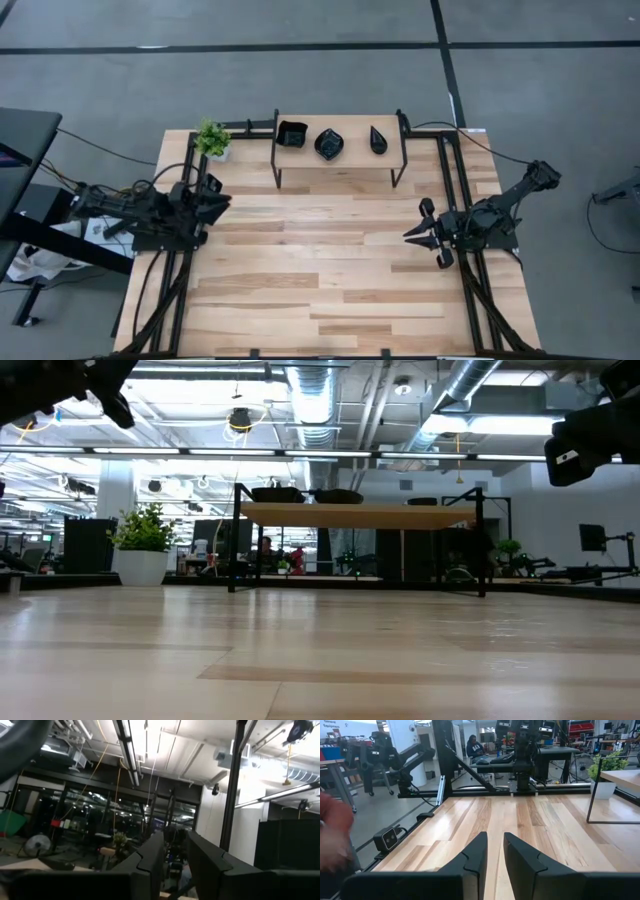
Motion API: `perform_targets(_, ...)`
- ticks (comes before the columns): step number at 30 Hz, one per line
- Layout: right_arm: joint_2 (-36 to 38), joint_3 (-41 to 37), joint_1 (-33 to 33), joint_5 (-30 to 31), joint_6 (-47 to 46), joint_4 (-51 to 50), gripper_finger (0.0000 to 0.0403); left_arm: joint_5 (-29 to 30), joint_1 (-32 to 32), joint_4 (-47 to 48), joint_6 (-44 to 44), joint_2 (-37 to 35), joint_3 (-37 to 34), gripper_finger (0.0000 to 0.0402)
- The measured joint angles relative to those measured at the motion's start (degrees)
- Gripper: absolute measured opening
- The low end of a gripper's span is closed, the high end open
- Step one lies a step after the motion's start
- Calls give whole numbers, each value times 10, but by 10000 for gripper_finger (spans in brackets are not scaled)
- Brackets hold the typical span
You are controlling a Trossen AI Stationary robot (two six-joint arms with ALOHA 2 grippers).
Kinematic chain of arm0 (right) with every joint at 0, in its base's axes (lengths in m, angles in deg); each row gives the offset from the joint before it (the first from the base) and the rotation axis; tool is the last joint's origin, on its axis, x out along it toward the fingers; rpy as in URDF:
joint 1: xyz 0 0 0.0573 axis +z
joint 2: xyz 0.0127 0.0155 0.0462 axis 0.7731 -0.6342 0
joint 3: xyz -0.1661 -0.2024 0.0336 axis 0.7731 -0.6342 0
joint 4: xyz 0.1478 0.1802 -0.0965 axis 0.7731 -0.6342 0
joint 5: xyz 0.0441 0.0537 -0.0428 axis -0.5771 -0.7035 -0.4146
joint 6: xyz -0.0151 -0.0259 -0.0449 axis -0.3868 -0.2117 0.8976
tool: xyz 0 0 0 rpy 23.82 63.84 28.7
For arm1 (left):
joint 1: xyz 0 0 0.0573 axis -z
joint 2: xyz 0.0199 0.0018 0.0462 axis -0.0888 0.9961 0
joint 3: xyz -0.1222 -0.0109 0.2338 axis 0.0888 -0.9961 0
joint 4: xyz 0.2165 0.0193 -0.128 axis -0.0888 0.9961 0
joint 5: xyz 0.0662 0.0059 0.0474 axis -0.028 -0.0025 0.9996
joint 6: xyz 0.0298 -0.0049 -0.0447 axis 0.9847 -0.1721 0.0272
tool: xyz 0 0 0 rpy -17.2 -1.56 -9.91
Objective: Pick & Place Mini shaped plates
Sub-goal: Return to Home Position
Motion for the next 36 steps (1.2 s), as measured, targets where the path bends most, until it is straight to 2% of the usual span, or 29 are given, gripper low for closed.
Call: perform_targets(36, 0, 0, 0, 0, 0, 0, 59, 0, 0, -4, 0, 19, 0, 85)
